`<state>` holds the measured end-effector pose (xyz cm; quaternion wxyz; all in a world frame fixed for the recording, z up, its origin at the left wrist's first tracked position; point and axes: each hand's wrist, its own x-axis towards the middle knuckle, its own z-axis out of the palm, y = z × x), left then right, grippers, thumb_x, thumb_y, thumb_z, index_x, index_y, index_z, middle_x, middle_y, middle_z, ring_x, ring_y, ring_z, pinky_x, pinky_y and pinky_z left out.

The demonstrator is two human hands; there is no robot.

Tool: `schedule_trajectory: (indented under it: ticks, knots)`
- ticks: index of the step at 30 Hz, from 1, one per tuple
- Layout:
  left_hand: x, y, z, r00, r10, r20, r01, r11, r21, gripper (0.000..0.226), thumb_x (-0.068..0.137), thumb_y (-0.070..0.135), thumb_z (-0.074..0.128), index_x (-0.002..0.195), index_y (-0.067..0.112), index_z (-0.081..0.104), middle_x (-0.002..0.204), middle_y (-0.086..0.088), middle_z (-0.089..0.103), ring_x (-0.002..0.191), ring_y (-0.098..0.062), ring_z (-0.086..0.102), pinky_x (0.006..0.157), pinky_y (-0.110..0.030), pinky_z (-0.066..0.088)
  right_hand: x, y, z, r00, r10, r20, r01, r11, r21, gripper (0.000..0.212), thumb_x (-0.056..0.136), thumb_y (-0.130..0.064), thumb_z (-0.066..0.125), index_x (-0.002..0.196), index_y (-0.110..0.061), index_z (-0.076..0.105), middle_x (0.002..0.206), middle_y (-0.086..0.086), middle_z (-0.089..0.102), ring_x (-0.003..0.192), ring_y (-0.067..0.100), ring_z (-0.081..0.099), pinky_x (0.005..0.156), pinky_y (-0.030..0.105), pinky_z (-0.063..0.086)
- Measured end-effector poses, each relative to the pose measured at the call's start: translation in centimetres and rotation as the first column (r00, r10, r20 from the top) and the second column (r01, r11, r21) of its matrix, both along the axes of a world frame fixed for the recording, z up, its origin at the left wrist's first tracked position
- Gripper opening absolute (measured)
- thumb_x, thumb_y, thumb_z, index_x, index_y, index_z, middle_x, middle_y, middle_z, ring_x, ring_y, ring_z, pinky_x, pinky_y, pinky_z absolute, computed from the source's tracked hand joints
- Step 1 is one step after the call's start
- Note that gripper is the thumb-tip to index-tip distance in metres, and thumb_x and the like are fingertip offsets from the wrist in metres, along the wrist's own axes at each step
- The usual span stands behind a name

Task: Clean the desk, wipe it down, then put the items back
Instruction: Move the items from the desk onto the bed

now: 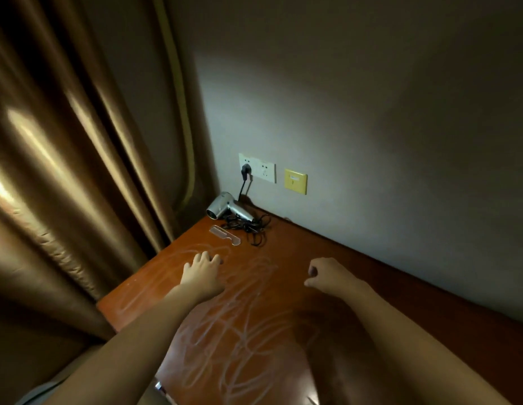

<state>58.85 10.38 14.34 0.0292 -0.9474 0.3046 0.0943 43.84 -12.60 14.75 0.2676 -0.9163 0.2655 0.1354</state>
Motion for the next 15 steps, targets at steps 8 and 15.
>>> schedule_trajectory:
  ticks: [8, 15]
  knots:
    - [11.2, -4.3, -4.5, 0.99, -0.077, -0.115, 0.073, 0.997, -0.042, 0.059, 0.088, 0.027, 0.055, 0.142, 0.027, 0.032, 0.138, -0.006, 0.036, 0.13, -0.024, 0.032, 0.105, -0.04, 0.032, 8.9, -1.2, -2.6, 0.99, -0.127, -0.065, 0.128, 0.992, 0.011, 0.03, 0.091, -0.029, 0.06, 0.117, -0.016, 0.053, 0.115, 0.004, 0.057, 0.097, 0.017, 0.056, 0.082, 0.027, 0.049]
    - [22.1, -5.6, -8.8, 0.971, -0.075, -0.226, 0.055, 0.994, -0.096, 0.061, 0.088, 0.032, 0.058, 0.143, 0.033, 0.032, 0.145, -0.007, 0.031, 0.134, -0.025, 0.027, 0.108, -0.041, 0.029, 22.0, -1.1, -5.4, 0.984, -0.171, -0.043, 0.171, 0.985, 0.0, 0.048, 0.089, -0.032, 0.063, 0.131, -0.018, 0.045, 0.127, 0.005, 0.052, 0.103, 0.018, 0.056, 0.081, 0.029, 0.05]
